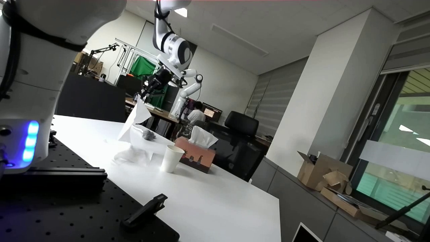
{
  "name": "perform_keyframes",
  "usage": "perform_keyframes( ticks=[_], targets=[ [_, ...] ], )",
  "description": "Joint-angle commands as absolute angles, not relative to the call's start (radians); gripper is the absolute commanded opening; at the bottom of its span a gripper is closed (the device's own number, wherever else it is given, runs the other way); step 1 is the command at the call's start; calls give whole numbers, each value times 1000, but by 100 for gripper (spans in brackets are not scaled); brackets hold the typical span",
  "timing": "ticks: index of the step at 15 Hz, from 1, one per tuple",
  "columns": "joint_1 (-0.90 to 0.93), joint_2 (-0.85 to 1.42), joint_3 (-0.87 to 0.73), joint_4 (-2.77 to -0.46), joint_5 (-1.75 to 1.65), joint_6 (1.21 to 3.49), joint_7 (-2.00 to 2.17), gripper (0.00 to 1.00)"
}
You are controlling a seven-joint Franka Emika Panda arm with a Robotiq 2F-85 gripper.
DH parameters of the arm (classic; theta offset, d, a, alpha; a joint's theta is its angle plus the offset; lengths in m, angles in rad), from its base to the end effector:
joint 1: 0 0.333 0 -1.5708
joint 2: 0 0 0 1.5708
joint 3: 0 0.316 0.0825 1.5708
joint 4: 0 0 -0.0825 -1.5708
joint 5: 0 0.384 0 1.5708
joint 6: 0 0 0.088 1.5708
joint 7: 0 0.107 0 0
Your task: Get a wipe from the wipe box and place it on the table
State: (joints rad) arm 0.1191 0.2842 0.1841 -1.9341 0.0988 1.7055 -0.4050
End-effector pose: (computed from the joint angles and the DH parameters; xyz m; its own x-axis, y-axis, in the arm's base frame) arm 0.5215 0.1698 0.3143 0.6731 0.6243 -0.3966 0.5411 -0.7812 -0.3114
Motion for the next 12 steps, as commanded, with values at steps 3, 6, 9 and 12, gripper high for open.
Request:
perform_keyframes(
  ticks=[3,6,9,12],
  targets=[
    [139,169,190,-2086,35,1837,-395,0],
    [143,143,186,-2143,29,2002,-361,0],
    [146,136,178,-2190,-21,2153,-310,0],
    [152,127,166,-2237,-110,2278,-230,0]
  ],
)
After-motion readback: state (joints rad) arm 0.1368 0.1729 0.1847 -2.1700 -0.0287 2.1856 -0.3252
